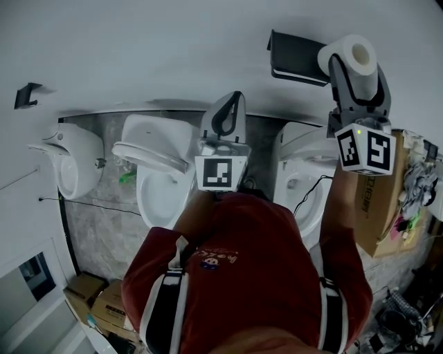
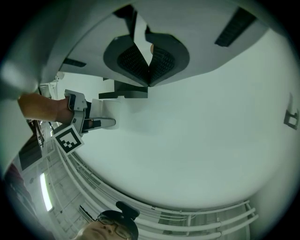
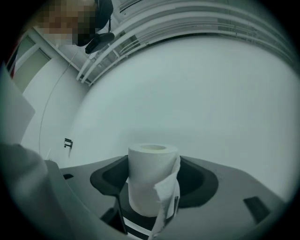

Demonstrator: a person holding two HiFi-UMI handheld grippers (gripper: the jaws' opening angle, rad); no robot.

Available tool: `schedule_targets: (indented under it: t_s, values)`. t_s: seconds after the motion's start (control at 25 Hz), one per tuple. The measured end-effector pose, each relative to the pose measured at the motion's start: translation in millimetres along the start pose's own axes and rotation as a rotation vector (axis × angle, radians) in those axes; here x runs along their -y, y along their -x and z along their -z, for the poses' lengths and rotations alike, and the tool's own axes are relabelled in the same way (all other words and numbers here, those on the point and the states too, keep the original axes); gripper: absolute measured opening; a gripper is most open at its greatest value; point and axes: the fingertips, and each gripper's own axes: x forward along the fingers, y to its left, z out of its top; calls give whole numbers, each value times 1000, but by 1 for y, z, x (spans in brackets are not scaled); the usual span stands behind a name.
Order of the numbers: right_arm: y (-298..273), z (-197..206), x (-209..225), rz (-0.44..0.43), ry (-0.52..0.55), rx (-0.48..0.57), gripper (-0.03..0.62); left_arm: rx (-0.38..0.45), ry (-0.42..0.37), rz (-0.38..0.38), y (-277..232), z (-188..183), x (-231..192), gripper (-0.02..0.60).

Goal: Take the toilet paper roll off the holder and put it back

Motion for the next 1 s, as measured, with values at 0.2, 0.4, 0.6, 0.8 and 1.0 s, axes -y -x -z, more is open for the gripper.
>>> schedule_targets:
  t_s: [0.2, 0.4, 0.6, 0.8, 1.0]
  values:
    - [-13, 20, -1, 14, -18, -43, 314, -8, 23, -6, -6, 8, -12, 14]
    - [-23, 23, 1, 29, -29, -60, 318, -23, 39, -13, -8, 15, -20, 14]
    - [-24, 23, 4, 57, -46, -35, 322, -31, 32, -8, -7, 18, -20, 14]
    - [-20, 16, 6, 66, -42, 2, 364, -36, 26, -18, -5, 21, -24, 14]
    - [-13, 8, 5, 75, -23, 9, 378, -36, 16, -14, 0, 19, -21, 14]
